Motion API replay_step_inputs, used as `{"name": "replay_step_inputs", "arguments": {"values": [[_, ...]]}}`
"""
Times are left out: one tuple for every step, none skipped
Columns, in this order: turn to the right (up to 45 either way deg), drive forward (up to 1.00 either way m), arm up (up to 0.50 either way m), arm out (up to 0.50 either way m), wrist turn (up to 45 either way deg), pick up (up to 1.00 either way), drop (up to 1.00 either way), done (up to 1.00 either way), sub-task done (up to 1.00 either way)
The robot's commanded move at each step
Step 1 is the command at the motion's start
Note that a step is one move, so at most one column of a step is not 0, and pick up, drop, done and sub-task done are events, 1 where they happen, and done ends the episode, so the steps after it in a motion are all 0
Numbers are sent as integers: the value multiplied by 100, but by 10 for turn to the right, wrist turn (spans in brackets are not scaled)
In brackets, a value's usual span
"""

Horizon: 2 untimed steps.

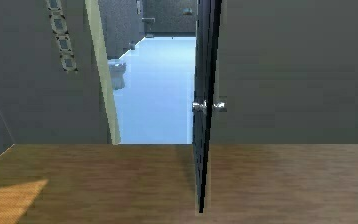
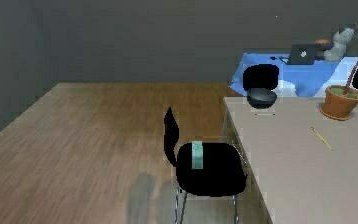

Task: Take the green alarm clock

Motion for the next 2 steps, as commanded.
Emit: {"name": "replay_step_inputs", "arguments": {"values": [[0,0,50,0,0,0,0,0,0],[0,0,20,0,0,0,0,0,0]]}}
